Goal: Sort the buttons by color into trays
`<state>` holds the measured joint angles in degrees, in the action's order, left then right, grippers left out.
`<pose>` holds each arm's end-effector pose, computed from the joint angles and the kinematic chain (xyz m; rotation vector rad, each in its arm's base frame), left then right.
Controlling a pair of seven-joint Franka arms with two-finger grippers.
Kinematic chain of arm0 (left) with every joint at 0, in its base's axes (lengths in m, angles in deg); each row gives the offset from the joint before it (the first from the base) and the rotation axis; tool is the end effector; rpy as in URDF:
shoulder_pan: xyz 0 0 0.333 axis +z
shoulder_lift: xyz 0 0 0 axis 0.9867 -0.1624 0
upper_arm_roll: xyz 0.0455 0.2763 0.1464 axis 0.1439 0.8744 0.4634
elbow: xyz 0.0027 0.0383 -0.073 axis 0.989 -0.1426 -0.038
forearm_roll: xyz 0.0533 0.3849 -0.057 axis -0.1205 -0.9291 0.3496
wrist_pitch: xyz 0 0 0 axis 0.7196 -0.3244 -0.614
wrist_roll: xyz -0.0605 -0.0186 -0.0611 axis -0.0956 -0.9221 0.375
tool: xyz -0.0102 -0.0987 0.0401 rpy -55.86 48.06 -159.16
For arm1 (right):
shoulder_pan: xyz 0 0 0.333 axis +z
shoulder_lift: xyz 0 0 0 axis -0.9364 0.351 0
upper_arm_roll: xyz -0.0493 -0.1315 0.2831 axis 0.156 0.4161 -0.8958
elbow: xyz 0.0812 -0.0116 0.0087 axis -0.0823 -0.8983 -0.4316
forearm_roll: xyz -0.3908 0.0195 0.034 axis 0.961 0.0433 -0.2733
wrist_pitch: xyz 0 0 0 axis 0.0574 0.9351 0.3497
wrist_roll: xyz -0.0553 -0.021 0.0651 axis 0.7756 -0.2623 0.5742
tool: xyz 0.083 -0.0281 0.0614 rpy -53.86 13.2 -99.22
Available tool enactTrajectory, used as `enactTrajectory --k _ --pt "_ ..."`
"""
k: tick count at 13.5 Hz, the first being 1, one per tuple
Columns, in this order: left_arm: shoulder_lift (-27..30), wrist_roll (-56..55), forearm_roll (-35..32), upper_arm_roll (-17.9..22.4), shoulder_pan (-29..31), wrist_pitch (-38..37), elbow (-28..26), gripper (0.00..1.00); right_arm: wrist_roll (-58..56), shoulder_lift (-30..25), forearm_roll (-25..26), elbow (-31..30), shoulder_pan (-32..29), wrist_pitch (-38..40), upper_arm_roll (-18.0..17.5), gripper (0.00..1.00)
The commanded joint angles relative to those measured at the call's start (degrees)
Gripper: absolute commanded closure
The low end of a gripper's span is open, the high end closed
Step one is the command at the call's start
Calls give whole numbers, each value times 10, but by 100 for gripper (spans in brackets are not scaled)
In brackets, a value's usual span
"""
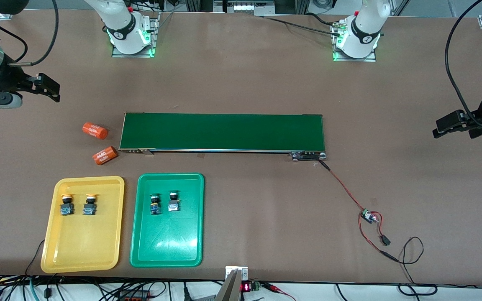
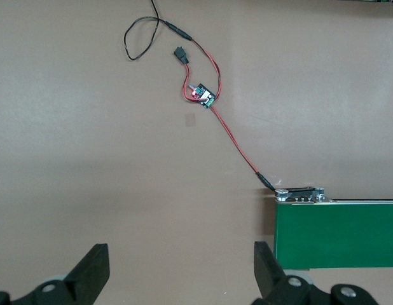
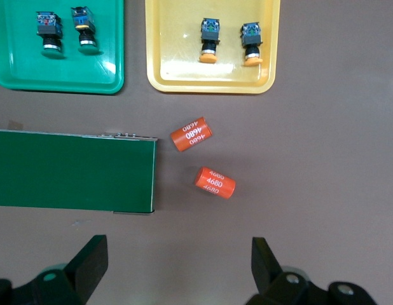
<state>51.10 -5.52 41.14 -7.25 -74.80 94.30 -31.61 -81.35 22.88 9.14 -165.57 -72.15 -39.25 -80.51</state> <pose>0.6181 0.0122 0.5979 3.0808 0.0515 0.0340 0.5372 0.0093 0.5819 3.0693 0.0635 -0.0644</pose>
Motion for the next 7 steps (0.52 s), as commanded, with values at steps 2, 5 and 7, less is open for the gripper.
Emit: enactTrajectory --k 2,5,7 --pt "12 6 -9 -4 1 7 -10 0 0 -2 -21 -4 7 13 36 0" --pt "12 6 -9 -4 1 7 -10 0 3 5 -22 15 4 40 36 0" --pt "12 6 -9 -4 1 6 -10 0 3 7 -21 41 0 106 36 0"
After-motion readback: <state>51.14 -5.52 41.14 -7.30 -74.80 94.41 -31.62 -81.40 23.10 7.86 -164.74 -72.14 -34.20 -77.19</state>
